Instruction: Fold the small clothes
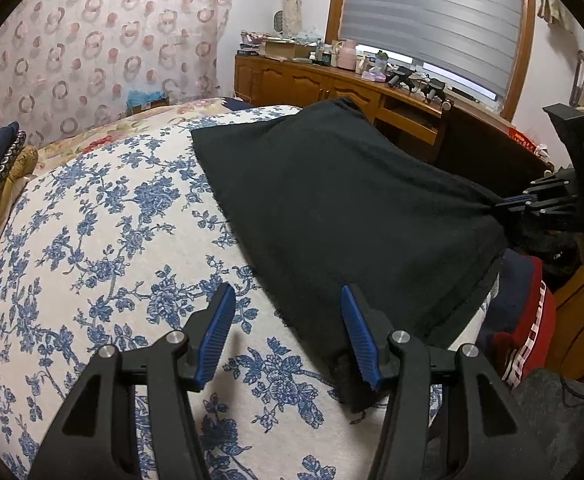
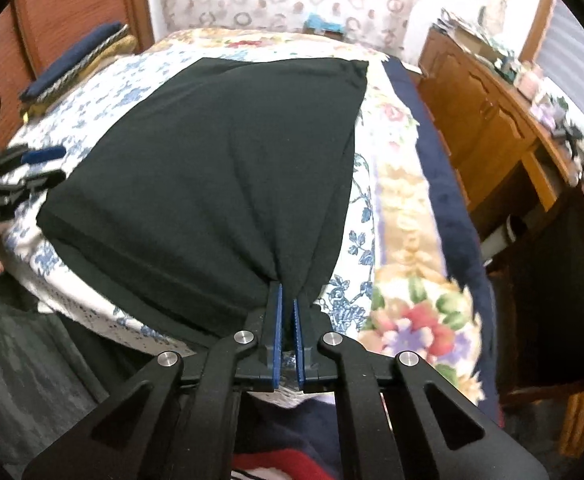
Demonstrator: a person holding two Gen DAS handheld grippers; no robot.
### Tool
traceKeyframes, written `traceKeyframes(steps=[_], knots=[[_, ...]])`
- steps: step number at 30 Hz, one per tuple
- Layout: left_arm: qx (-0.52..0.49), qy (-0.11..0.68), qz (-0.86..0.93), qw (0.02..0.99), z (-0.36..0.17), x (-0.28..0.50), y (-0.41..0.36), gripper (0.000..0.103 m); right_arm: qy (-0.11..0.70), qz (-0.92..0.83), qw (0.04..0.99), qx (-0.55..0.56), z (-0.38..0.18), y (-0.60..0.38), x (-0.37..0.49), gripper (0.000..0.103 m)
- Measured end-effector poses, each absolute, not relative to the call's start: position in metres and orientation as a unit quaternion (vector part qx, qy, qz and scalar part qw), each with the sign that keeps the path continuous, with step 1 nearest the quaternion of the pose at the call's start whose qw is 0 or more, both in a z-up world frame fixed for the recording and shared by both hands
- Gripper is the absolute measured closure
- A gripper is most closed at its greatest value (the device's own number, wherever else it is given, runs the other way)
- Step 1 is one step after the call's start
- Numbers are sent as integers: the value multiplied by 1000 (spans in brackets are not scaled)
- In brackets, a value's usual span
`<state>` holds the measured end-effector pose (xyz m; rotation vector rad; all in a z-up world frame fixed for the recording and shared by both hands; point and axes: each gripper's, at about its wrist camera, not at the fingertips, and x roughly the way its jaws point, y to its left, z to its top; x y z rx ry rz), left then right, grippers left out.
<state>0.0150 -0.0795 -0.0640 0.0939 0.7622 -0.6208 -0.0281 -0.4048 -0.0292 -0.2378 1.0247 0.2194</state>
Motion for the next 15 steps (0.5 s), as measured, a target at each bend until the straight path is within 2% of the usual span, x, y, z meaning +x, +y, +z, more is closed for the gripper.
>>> traceKeyframes(steps=[1,3,4,6,7,8,15], knots=[[46,367,-298,880,-64,15,-80,49,487,104,860,-111,-31,-405,-28,101],[43,369,-298,879,-64,14,-78,49,479,99,865,-110,-35,-404,-28,93],[41,370,-299,879,-64,14,-77,49,475,92,868,-113,-36,-404,-27,85],[40,369,-301,878,-64,12,-76,49,466,93,874,-105,-37,-408,-25,77],[39,369,-302,878,-64,12,-76,49,464,91,876,-97,-39,-410,-24,66],[38,371,-304,877,-64,11,-75,49,464,87,877,-90,-41,-413,-22,60],[38,380,-314,869,-66,4,-75,49,466,100,878,-52,-55,-423,-17,56]])
